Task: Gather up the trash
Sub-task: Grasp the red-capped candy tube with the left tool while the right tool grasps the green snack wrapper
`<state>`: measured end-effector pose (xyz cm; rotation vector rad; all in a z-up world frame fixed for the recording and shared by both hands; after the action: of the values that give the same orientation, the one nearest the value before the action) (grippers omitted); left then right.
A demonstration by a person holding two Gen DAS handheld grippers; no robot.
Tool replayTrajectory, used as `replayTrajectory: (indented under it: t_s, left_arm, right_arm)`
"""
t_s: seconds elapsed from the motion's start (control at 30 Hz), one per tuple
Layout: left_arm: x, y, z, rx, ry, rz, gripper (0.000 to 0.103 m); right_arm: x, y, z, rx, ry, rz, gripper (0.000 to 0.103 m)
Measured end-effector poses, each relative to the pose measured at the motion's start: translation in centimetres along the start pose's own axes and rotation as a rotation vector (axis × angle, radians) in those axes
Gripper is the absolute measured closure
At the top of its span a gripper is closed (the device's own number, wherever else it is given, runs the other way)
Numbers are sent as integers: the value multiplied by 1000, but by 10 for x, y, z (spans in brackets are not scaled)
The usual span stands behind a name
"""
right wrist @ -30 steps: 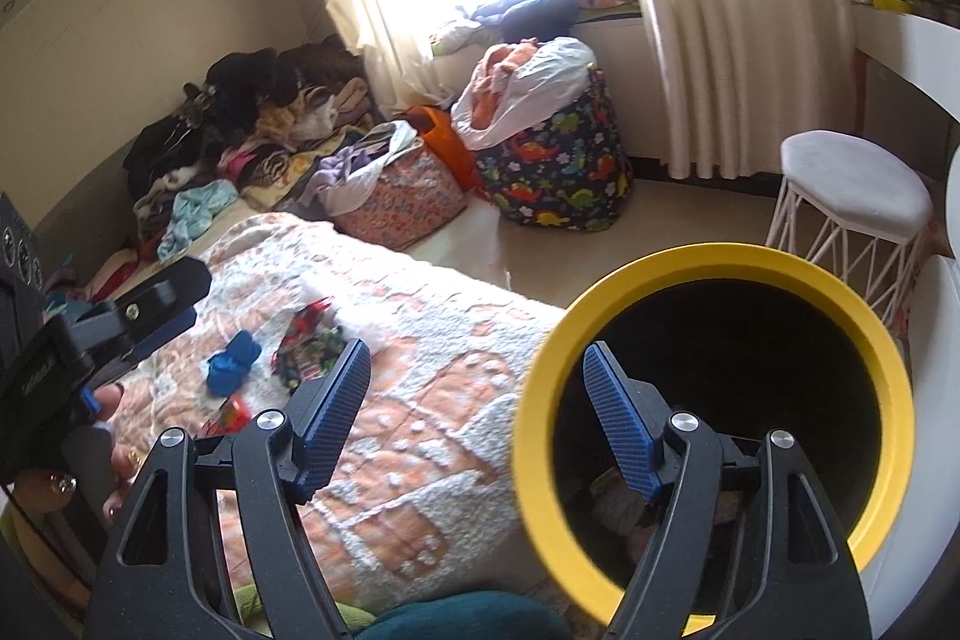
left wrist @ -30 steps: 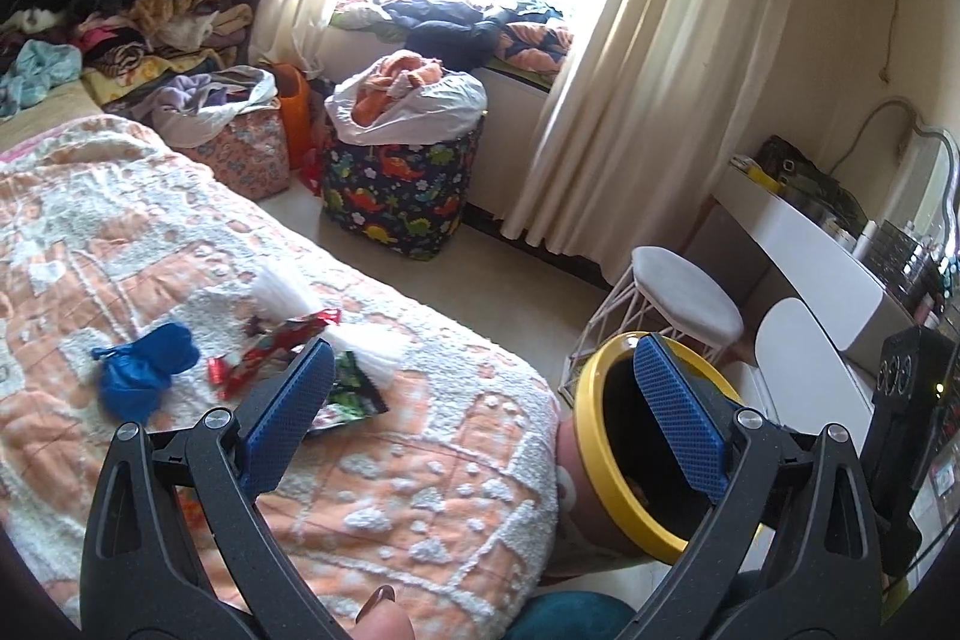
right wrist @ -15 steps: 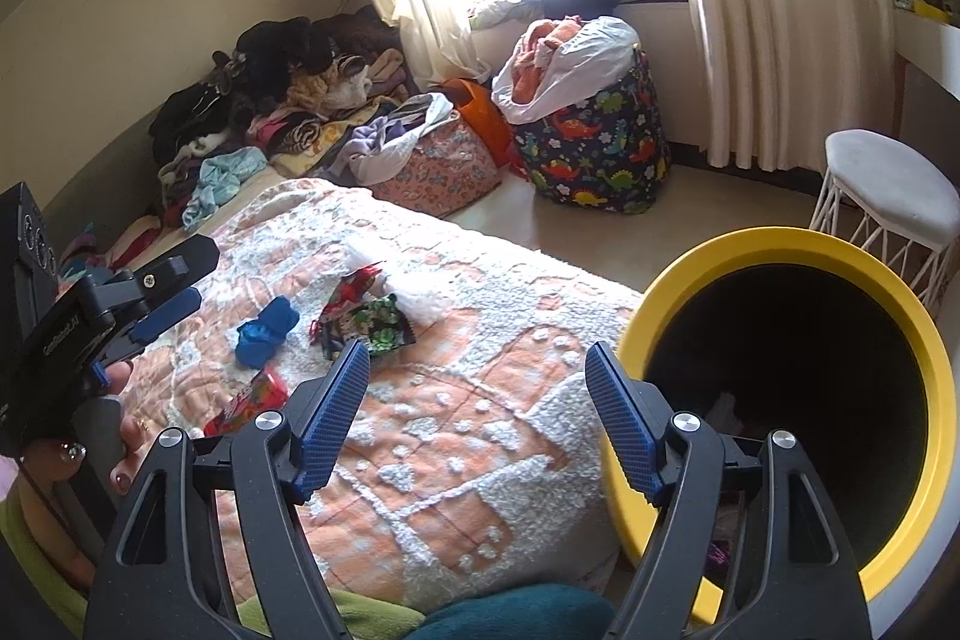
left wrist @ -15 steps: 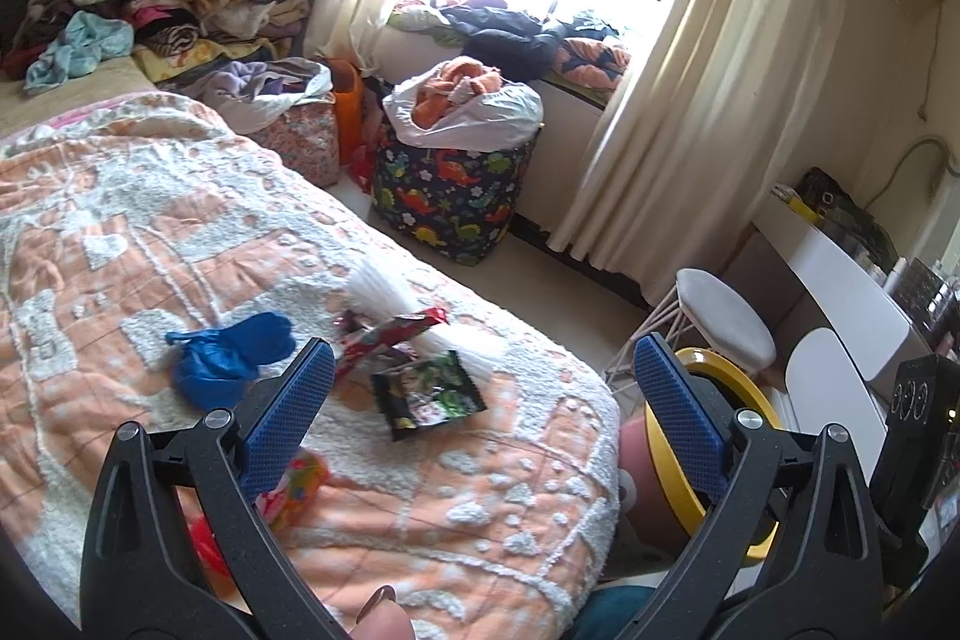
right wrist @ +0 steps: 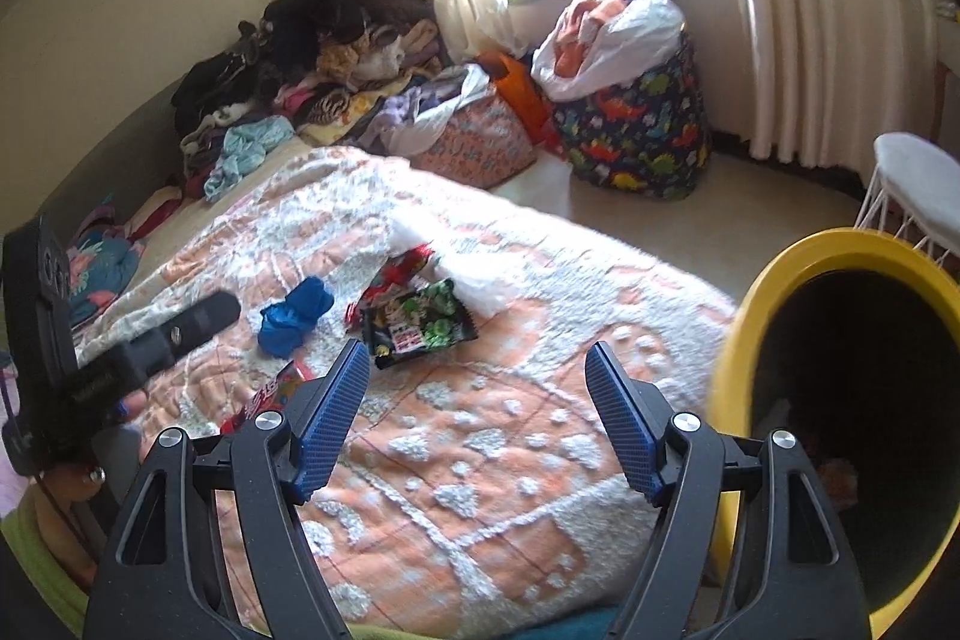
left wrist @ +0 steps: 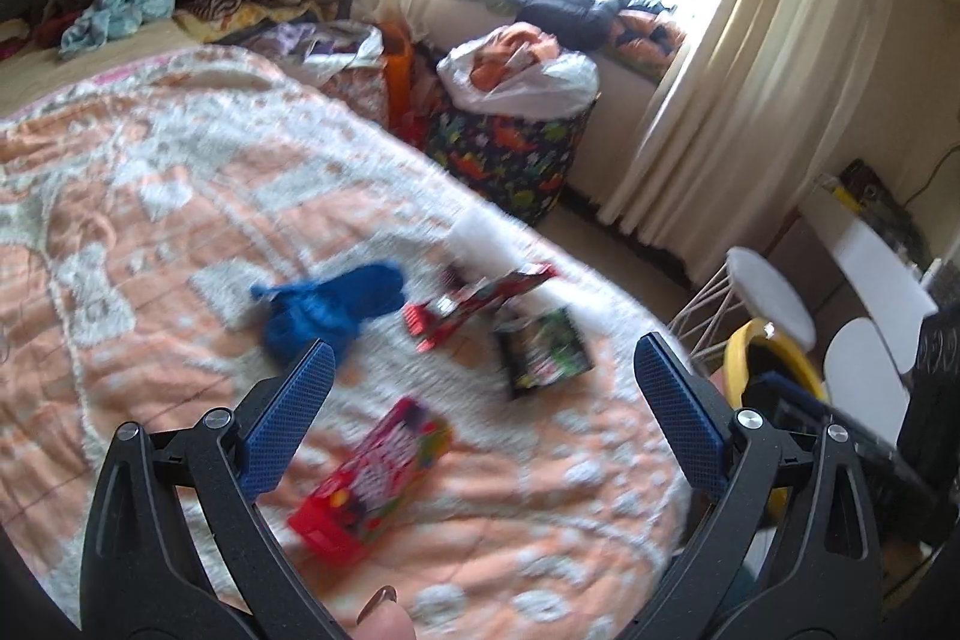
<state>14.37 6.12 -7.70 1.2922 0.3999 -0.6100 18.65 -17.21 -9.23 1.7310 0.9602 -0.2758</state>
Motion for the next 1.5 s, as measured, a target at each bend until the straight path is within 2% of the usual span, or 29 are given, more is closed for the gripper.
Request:
replayTrajectory:
  t_s: [0.17, 0.23, 0.47, 0.67, 0.73, 0.8, 0.9, 0.97, 1.0, 1.07, 1.2, 1.37, 1.5]
  left_arm:
    - [10, -18, -16, 5, 9, -79, 11]
    - [13, -25, -19, 5, 9, -103, 12]
    - [30, -43, -26, -7, 20, -213, 25]
    - [35, -58, -15, 11, 11, -253, 34]
    - [36, -61, -9, 30, 3, -261, 39]
    - [36, -63, -4, 49, 17, -259, 39]
    - [37, -63, -8, 28, 18, -257, 43]
    - [36, -64, -12, 13, 18, -254, 49]
    - [36, -64, -13, 9, 22, -253, 50]
    - [37, -65, -14, 5, 28, -251, 54]
    - [38, -65, -13, 9, 37, -247, 58]
    - [37, -67, -18, -2, 51, -242, 70]
    - [36, -66, -17, 1, 52, -238, 71]
  right_arm:
    - [33, 0, -4, 33, 25, -68, 31]
    - [45, 1, -5, 47, 27, -94, 35]
    - [82, 6, -10, 75, 46, -141, 36]
    - [106, 10, -5, 104, 41, -163, 37]
    - [113, 11, -3, 106, 32, -171, 40]
    - [121, 10, 0, 118, 36, -189, 42]
    - [126, 12, 2, 140, 67, -195, 52]
    - [128, 13, 2, 158, 110, -204, 69]
    - [128, 12, 1, 167, 136, -209, 73]
    - [123, 11, 1, 166, 152, -203, 88]
    - [107, 6, -1, 160, 171, -181, 94]
    - [80, 0, -3, 157, 175, -134, 96]
    - [59, -4, -3, 134, 148, -105, 98]
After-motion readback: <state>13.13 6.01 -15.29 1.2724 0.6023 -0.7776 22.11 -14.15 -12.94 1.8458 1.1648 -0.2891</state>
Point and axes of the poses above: each gripper's, at about its wrist camera, not at the fingertips, and x roughly the way its jaws point, z to its right, y to its top, the point moved 1 cm from there along x, roughly the way its jaws point, and after that the axes turned 7 degrees about x, right-handed, at the moved point
